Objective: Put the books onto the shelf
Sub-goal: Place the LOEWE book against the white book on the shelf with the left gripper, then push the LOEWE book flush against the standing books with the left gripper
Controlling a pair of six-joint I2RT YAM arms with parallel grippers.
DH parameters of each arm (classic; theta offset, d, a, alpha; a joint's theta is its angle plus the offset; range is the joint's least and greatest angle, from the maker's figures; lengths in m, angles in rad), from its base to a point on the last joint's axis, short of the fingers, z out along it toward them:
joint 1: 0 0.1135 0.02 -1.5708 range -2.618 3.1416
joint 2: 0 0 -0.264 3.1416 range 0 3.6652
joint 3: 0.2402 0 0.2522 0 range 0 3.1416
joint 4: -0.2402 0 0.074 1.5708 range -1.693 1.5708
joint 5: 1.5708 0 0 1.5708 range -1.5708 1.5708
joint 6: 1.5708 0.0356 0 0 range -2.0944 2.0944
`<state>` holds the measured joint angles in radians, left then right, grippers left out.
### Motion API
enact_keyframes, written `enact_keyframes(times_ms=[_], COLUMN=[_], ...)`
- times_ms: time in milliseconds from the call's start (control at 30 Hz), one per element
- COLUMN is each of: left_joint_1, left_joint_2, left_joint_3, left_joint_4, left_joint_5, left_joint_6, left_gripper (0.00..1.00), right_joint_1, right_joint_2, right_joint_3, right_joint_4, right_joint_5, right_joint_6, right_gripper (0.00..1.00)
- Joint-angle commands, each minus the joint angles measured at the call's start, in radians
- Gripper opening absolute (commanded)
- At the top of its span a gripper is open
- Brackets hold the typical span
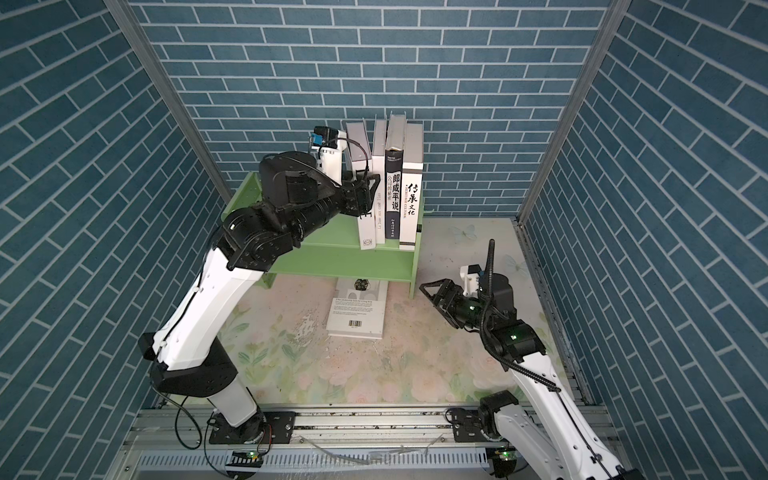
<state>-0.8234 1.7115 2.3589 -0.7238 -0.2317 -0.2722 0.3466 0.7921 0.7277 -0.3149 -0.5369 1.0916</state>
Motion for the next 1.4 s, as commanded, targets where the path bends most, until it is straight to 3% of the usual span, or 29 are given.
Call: enact_keyframes(times_ms=[0, 233, 333, 500, 633, 900, 1367], left_joint_1=[-0.002, 0.014, 0.052, 0.114, 0.139, 0.278, 0.402], left_joint_2=[-0.053, -0.114, -0.144, -0.228, -0.277, -0.345, -0.102], left_joint_3=[-0.051, -0.126, -0.171, -0.301, -0.358, -0.498, -0.411], left_joint_4=[0.01, 0.04, 0.07, 0.17, 0.191, 0.217, 0.255], left_joint_5=[-0.032, -0.051, -0.009, 0.092, 0.087, 0.098, 0.24], left_joint_6=[0.018, 0.045, 0.04, -0.003, -0.023, -0.161, -0.208], left_gripper=[0.74, 0.87, 0.91, 0.94, 0.96, 0.96, 0.99], right_joint_1=[-0.003, -0.003, -0.003, -0.003, -0.002, -0.003, -0.006], right_joint_2=[-0.014, 0.009, 0.022, 0.027, 0.027, 0.06, 0.107], right_joint_3=[-0.016, -0.02, -0.019, -0.022, -0.031, -0.028, 0.009], right_joint_4=[0.002, 0.02, 0.031, 0.035, 0.038, 0.055, 0.046], right_joint_5=[0.016, 0.008, 0.005, 0.006, 0.009, 0.005, 0.021], right_joint_6=[-0.006, -0.003, -0.001, -0.002, 0.0, -0.001, -0.013], right_gripper=[0.88, 0.88, 0.88, 0.88, 0.88, 0.88, 0.88])
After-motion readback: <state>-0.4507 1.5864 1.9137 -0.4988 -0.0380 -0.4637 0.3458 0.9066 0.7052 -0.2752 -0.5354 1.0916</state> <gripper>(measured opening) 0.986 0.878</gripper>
